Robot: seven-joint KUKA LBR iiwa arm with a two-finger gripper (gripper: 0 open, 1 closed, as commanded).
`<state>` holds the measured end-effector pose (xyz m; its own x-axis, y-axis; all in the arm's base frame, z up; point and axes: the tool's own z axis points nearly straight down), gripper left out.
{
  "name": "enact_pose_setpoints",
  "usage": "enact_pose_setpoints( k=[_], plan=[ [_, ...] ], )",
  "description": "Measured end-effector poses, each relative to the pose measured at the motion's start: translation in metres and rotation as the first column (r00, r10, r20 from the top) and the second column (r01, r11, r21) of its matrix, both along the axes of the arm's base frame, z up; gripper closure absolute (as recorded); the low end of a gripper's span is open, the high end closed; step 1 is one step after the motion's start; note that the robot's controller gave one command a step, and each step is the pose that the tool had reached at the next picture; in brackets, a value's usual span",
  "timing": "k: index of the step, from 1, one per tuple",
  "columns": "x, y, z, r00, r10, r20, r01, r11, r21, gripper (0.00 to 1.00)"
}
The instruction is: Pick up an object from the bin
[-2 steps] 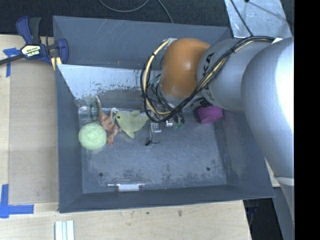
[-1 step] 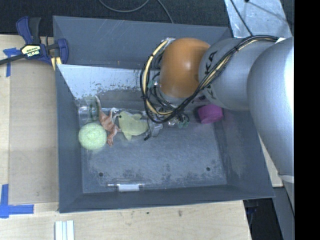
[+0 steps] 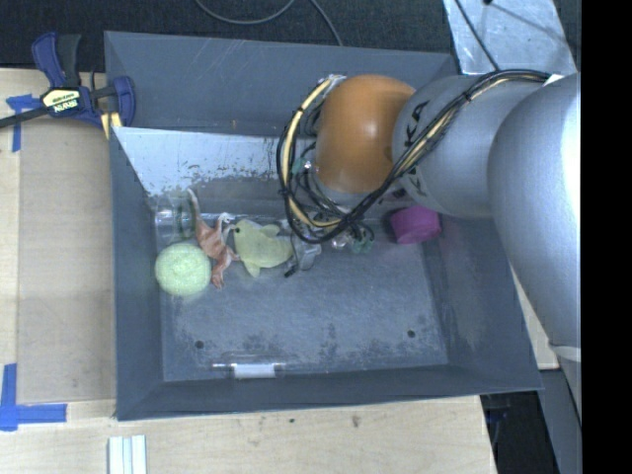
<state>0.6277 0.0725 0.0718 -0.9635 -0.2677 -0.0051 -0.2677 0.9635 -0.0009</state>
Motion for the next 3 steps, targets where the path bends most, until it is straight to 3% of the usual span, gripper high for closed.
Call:
enact_pose_setpoints(
  k=[3],
  plan=[
    [-0.002, 0.0, 0.014, 1.0, -0.001, -0.007, 0.001, 1.0, -0.001, 1.0]
  ],
)
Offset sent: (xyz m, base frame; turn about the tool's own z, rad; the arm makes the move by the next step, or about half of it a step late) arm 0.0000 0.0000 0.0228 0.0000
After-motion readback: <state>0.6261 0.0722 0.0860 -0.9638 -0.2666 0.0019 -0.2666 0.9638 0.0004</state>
